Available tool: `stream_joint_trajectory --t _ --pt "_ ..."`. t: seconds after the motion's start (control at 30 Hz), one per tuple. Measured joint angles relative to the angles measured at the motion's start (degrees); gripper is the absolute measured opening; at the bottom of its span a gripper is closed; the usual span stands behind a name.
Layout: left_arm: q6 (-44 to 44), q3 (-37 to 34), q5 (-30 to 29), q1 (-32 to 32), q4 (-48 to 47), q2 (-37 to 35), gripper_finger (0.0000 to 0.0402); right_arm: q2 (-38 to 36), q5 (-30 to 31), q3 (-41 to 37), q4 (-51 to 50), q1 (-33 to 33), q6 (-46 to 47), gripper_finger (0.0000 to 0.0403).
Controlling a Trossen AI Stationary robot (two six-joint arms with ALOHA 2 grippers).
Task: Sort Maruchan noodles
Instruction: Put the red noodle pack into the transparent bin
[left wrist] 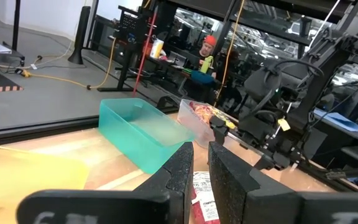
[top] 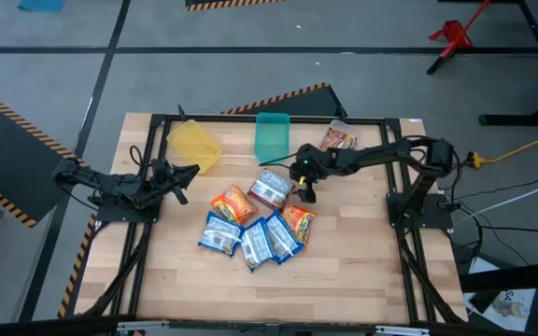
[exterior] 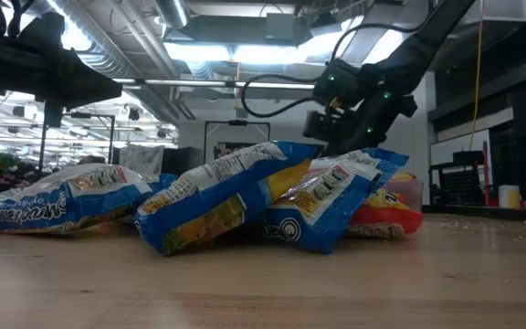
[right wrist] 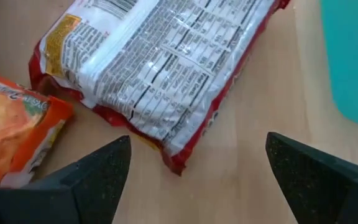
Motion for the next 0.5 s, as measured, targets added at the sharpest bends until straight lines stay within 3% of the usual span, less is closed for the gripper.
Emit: stream_joint_trajectory --t 0.33,0.5 --pt "0.00 0.00 -0.09 -0.02 0.00 0.00 0.0044 3.14 2.16 0.02 2.78 3.22 -0.11 0.0357" --pt "0.00 0.01 -0.04 0.00 0.00 -0.01 0.0044 3.49 5.37 1.29 2.09 3.94 1.28 0.0324"
